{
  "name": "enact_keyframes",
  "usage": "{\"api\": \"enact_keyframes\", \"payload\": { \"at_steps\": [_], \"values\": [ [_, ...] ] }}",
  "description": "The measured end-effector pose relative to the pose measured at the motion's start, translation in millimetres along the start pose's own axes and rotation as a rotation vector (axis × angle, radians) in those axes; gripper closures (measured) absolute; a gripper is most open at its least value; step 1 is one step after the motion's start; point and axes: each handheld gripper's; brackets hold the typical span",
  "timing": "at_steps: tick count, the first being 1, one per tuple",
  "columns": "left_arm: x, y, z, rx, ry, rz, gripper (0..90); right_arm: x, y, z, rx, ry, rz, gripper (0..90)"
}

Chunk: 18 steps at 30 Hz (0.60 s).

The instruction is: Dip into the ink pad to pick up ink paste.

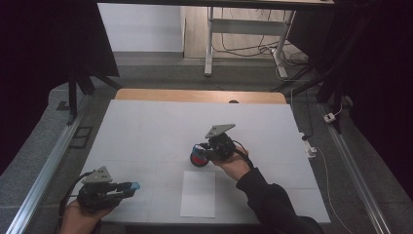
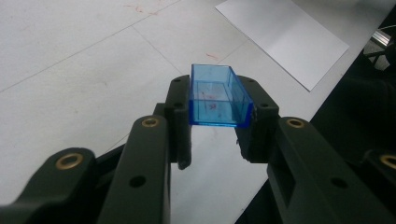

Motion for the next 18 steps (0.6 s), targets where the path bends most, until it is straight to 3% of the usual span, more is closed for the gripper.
{"api": "enact_keyframes", "payload": {
  "at_steps": [12, 18],
  "values": [
    [0.2, 0.1, 0.0, 0.001, -0.001, 0.001, 68.0, -0.4, 22.3, -1.3, 0.034, -0.037, -0.013, 70.1],
    [0.0, 0.2, 0.0, 0.001, 0.001, 0.003, 68.0, -5.4, 30.9, -0.2, 0.04, -0.007, -0.037, 70.0]
  ]
}}
Point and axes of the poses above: each handheld gripper's, and its own axes: y roughly backward along the jaws, z roughly out of its underside, x roughly to its right, and after that the axes turned 7 degrees about z, right-handed
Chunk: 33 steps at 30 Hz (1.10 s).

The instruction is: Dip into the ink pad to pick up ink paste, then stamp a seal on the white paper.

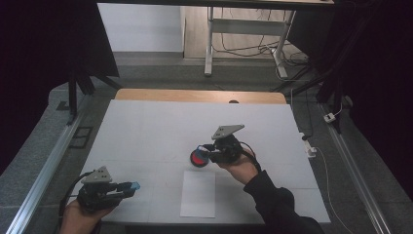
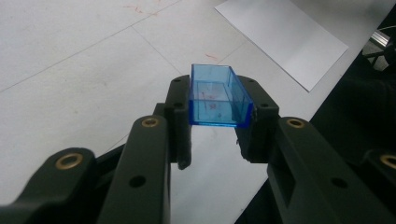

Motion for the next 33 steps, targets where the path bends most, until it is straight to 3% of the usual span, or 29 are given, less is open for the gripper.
{"api": "enact_keyframes", "payload": {
  "at_steps": [10, 25, 33],
  "values": [
    [0.2, 0.2, 0.1, 0.0, -0.002, 0.001, 68.0, -12.5, 10.4, 1.1, 0.008, 0.042, -0.042, 70.1],
    [0.3, 0.2, 0.1, 0.001, -0.004, 0.002, 68.0, -19.8, 22.1, 5.6, 0.035, 0.004, -0.06, 70.0],
    [0.3, 0.3, 0.0, 0.002, -0.001, 0.001, 68.1, -27.8, 27.5, 8.7, 0.026, 0.032, -0.078, 70.0]
  ]
}}
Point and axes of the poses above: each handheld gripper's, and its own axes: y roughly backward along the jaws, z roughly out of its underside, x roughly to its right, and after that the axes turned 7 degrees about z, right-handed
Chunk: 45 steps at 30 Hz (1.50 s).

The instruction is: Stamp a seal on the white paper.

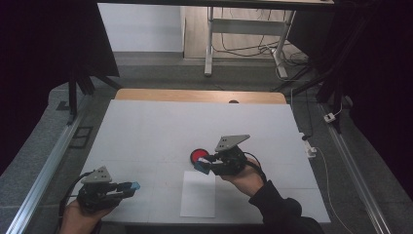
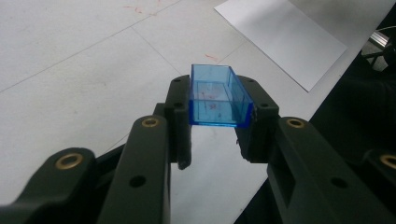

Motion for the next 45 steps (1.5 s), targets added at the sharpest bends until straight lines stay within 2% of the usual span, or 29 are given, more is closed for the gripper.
{"api": "enact_keyframes", "payload": {
  "at_steps": [16, 20, 23, 27, 34, 45],
  "values": [
    [0.1, -0.1, 0.0, 0.0, -0.001, 0.0, 68.0, -12.8, 6.3, 6.9, -0.008, 0.011, -0.018, 70.1],
    [0.0, -0.3, -0.2, -0.002, 0.0, -0.001, 68.0, -17.5, 7.2, 9.8, -0.023, 0.05, -0.012, 70.1],
    [0.1, -0.2, -0.2, -0.002, 0.0, -0.001, 68.0, -20.5, 8.1, 11.8, -0.031, 0.046, -0.014, 70.0],
    [0.2, -0.3, -0.2, -0.001, -0.001, -0.001, 68.0, -21.9, 5.5, 14.6, -0.039, 0.043, -0.015, 70.1],
    [0.0, 0.0, -0.1, 0.0, 0.0, -0.001, 68.0, -26.8, -3.0, 18.0, -0.073, 0.075, -0.012, 70.0],
    [-0.3, 0.1, -0.1, 0.0, 0.004, 0.001, 68.0, -32.0, -18.2, 25.4, -0.127, 0.105, -0.032, 70.1]
  ]
}}
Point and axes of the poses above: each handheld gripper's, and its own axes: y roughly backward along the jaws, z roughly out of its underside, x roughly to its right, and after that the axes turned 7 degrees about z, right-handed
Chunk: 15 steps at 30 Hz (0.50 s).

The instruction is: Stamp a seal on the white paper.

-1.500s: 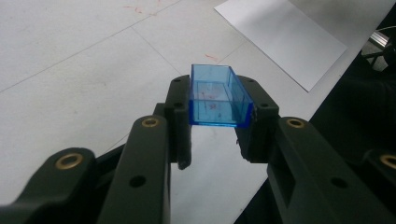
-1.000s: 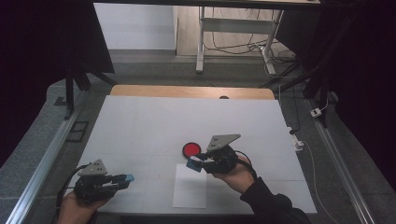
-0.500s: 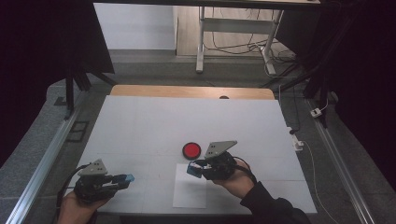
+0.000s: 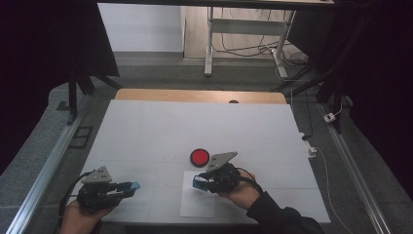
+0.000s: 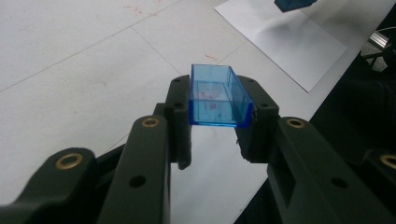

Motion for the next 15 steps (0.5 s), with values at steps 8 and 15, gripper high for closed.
{"api": "enact_keyframes", "payload": {
  "at_steps": [8, 15],
  "values": [
    [0.0, -0.1, -0.1, 0.001, 0.001, 0.0, 68.0, -2.1, -9.4, 3.6, -0.019, 0.016, 0.009, 70.1],
    [-0.1, 0.0, 0.0, 0.0, 0.001, 0.001, 68.0, -0.9, -13.9, 6.2, -0.03, 0.01, 0.016, 70.1]
  ]
}}
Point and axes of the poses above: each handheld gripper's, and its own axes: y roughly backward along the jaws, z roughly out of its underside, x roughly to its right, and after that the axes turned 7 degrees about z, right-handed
